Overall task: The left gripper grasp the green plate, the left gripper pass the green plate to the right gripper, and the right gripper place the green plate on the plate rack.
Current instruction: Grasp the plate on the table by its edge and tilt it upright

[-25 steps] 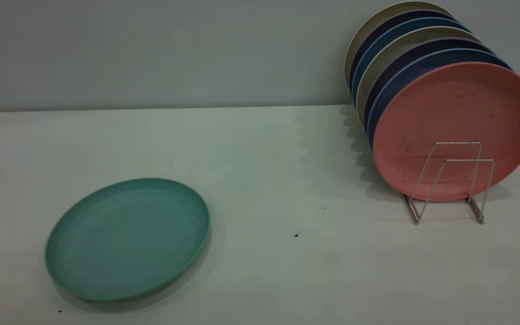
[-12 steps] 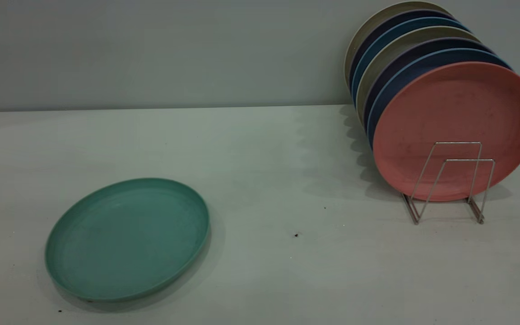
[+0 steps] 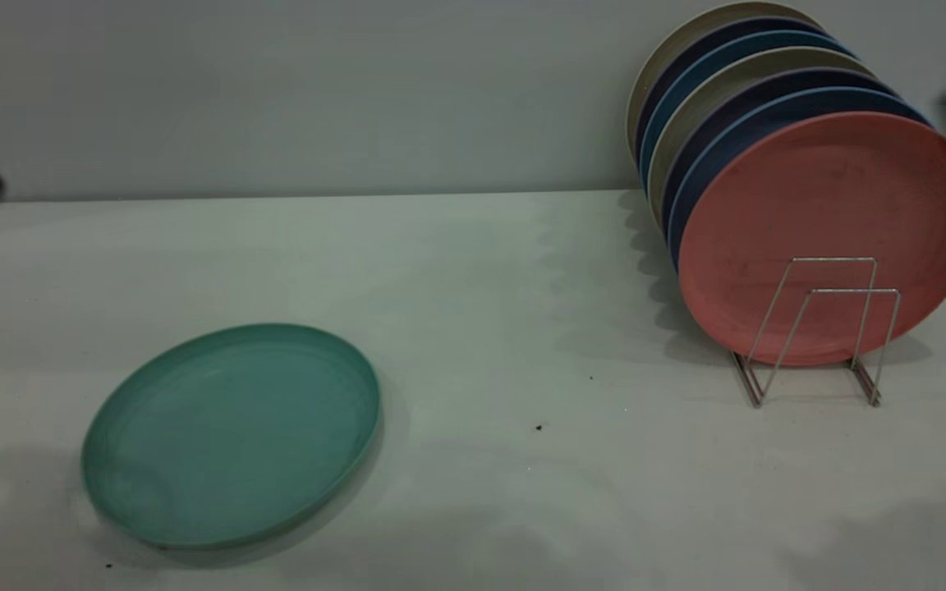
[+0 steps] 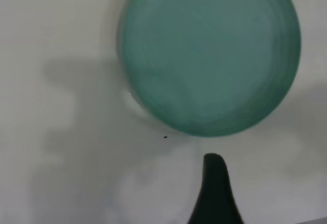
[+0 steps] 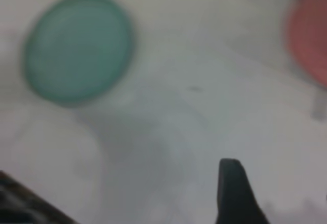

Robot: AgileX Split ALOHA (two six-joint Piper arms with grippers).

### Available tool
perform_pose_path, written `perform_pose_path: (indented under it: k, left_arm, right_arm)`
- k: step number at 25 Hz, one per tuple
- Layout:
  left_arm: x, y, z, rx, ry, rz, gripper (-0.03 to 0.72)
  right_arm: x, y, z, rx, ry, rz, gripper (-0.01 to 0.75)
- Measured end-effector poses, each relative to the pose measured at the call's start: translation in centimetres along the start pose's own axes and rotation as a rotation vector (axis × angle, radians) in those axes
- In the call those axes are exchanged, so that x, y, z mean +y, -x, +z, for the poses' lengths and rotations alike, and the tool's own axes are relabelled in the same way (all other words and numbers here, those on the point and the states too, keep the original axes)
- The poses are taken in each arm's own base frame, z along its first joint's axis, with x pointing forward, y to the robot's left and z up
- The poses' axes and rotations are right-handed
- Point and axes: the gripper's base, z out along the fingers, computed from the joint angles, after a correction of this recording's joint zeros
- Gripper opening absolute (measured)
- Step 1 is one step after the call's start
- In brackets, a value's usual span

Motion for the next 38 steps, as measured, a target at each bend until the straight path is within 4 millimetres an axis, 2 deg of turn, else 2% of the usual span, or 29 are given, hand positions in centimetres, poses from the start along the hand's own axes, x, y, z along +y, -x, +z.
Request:
perform_pose_path:
  k: [5, 7, 11, 15, 19, 25, 38]
  left_arm:
    - [0.5, 2.3, 3.6, 0.079, -0.002, 0.015, 0.582]
    - [1.3, 3.3, 5.1, 0.106, 0.002, 0.010, 0.582]
    - [4.0, 4.5, 9.0, 0.191, 0.017, -0.031, 0.582]
    - [7.0, 5.1, 12.7, 0.260, 0.029, -0.093, 0.577]
    - [7.8, 4.9, 15.7, 0.305, 0.025, -0.088, 0.565]
    - [7.7, 4.0, 19.2, 0.328, -0.033, -0.118, 0.563]
    - [7.8, 3.1, 21.9, 0.341, -0.079, -0.114, 0.561]
  right_arm:
    - [1.7, 0.1, 5.8, 0.100, 0.111, 0.010, 0.442]
    - [2.7, 0.4, 8.2, 0.151, 0.153, -0.005, 0.442]
    - [4.1, 0.9, 12.4, 0.225, 0.213, -0.045, 0.442]
    - [4.4, 0.8, 14.7, 0.277, 0.259, -0.031, 0.442]
    - [4.2, 0.2, 15.6, 0.306, 0.263, -0.012, 0.442]
    - [4.0, 0.3, 15.8, 0.300, 0.250, -0.008, 0.442]
    - [3.7, 0.5, 15.9, 0.277, 0.201, 0.036, 0.442]
